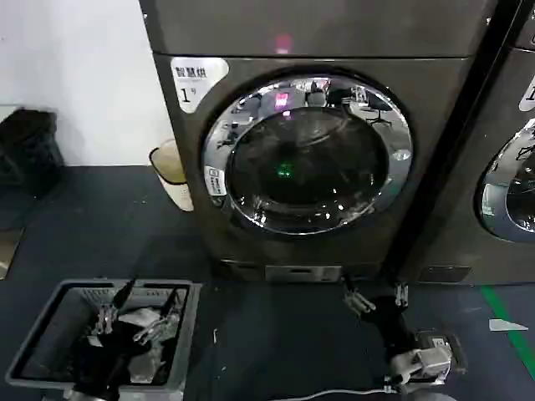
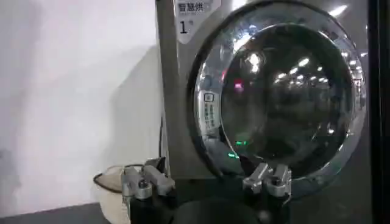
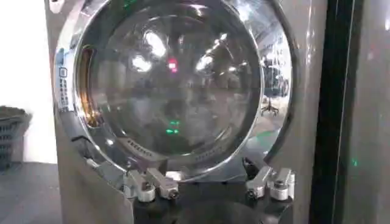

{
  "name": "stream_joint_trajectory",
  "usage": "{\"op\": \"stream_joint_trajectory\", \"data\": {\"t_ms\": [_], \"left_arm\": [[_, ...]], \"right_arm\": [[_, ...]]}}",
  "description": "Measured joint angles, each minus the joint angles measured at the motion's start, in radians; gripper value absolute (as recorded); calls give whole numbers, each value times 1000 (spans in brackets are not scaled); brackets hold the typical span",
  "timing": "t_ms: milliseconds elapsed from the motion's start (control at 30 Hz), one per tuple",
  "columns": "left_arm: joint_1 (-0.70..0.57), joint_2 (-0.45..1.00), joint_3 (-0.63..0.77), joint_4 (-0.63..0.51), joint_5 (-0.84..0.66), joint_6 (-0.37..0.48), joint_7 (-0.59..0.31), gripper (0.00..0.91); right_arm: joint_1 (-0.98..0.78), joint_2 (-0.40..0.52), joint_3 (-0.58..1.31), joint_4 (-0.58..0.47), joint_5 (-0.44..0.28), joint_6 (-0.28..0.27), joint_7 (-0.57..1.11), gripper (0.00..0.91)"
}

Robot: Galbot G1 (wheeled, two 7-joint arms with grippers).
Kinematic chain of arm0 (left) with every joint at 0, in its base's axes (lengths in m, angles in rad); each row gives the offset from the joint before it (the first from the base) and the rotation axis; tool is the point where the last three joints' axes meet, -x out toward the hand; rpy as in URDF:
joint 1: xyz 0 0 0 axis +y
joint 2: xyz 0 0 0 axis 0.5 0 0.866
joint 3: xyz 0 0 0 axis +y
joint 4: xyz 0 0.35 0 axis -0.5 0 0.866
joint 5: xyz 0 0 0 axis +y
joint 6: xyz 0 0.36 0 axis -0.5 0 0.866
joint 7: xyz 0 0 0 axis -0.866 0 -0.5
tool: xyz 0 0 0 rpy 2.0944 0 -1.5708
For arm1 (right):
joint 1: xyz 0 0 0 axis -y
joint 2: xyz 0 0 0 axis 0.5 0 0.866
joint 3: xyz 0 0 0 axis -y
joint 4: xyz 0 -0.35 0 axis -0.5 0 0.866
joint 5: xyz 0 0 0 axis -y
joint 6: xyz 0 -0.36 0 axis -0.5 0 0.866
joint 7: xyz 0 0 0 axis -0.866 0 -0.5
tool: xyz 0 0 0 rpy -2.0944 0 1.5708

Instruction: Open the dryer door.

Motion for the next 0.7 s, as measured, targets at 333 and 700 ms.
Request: {"op": "stream_joint_trajectory", "data": {"t_ms": [333, 700], "left_arm": [[-21, 8, -21, 23, -53, 14, 39, 907], [-10, 9, -38, 4, -65, 36, 50, 907]], "right_arm": [[196, -257, -46, -111, 175, -47, -142, 907], [510, -446, -248, -278, 322, -104, -202, 907]]}}
